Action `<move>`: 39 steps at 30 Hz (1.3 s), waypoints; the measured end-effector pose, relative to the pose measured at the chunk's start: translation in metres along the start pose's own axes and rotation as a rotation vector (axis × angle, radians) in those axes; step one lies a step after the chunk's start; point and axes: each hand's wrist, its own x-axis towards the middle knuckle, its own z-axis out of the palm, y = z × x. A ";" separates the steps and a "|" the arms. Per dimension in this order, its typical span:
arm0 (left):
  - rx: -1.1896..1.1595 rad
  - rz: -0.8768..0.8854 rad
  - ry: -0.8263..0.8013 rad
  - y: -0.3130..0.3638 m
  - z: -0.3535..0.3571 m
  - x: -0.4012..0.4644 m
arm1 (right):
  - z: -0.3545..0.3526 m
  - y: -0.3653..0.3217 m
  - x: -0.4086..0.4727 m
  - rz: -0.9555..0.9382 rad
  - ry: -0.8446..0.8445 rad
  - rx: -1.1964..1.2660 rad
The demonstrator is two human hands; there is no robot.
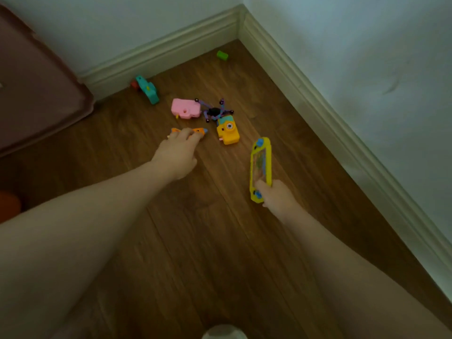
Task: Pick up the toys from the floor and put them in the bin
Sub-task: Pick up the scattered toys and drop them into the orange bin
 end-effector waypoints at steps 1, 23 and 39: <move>0.046 -0.018 -0.009 -0.003 0.000 0.008 | 0.001 -0.002 0.003 0.011 0.024 0.055; -0.862 -0.124 0.138 -0.039 -0.009 -0.080 | 0.060 -0.068 -0.042 0.208 -0.017 0.636; -0.592 -0.318 0.690 -0.290 -0.077 -0.341 | 0.271 -0.284 -0.219 -0.478 -0.446 0.301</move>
